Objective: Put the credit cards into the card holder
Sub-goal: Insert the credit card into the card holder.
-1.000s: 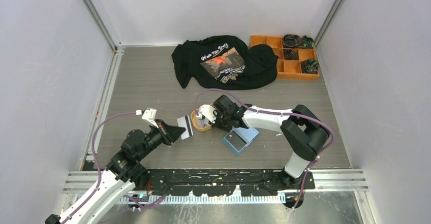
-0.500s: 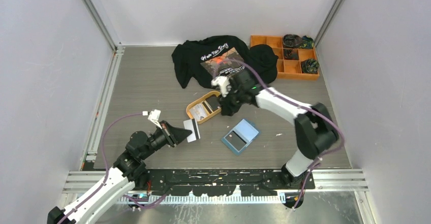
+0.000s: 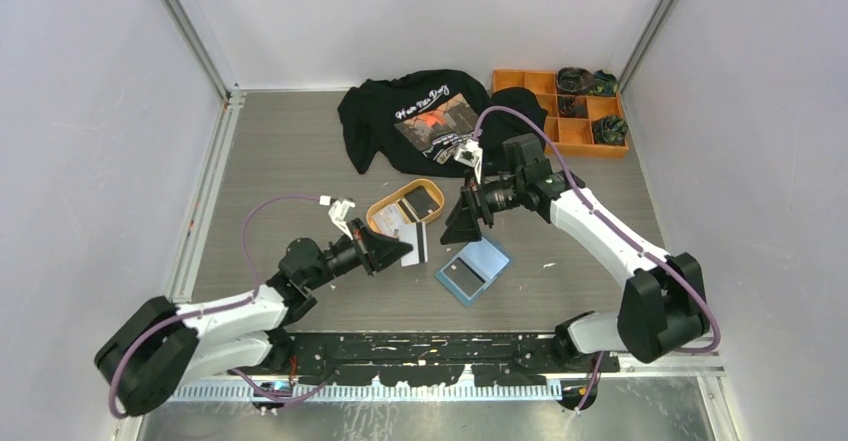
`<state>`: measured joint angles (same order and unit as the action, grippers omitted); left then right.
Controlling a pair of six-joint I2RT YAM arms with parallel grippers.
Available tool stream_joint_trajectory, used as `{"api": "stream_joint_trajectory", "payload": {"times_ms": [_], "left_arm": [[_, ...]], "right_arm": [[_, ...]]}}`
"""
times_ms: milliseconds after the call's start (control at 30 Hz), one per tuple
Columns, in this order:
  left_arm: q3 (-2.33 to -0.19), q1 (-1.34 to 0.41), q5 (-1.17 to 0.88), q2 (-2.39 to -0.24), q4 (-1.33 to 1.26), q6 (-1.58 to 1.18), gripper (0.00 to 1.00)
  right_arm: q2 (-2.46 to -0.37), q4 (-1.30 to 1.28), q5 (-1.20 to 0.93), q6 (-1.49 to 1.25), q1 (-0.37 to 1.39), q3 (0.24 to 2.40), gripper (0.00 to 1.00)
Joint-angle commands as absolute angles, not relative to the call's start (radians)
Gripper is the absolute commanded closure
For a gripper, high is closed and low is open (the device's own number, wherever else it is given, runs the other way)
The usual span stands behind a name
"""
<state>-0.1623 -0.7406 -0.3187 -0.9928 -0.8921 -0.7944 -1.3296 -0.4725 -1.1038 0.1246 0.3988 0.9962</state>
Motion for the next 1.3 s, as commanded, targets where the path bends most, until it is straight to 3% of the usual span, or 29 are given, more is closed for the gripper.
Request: {"api": "stream_joint_trajectory", "payload": {"times_ms": [0,133,267,733,967,1100,1267], "left_arm": [[-0.241,-0.747,-0.352,-1.131,-1.28,-0.772,1.0],[-0.278,-0.749,-0.388,-1.262,-1.421,-0.819,1.0],[-0.316,-0.757,-0.413,-1.319,-1.431,-0.836,1.0],[-0.322,-0.759,-0.414,-1.315,-1.431,-0.848,0.98],[-0.285,-0.634,-0.569,-1.228,-1.383,-0.923,0.56],[-0.339,-0.558,-0.738,-1.13,-1.125,-0.915,0.47],[-0.421,-0.557,-0.82,-1.054,-0.793,-0.778,0.44]], "right_arm": [[-1.353,-0.362,-1.176,-0.018,0.398,0.98,0.13],[-1.356,-0.321,-1.157,-0.066,0.411,0.969,0.17],[-1.366,-0.311,-1.156,-0.085,0.426,0.974,0.29],[-1.343,-0.334,-1.265,-0.046,0.434,0.993,0.98],[-1.378,-0.795,-1.216,0.42,0.434,1.123,0.99],[-1.433,-1.039,-1.199,0.651,0.443,1.205,0.99],[-1.456,-1.087,-1.156,0.703,0.484,1.224,0.99]]}}
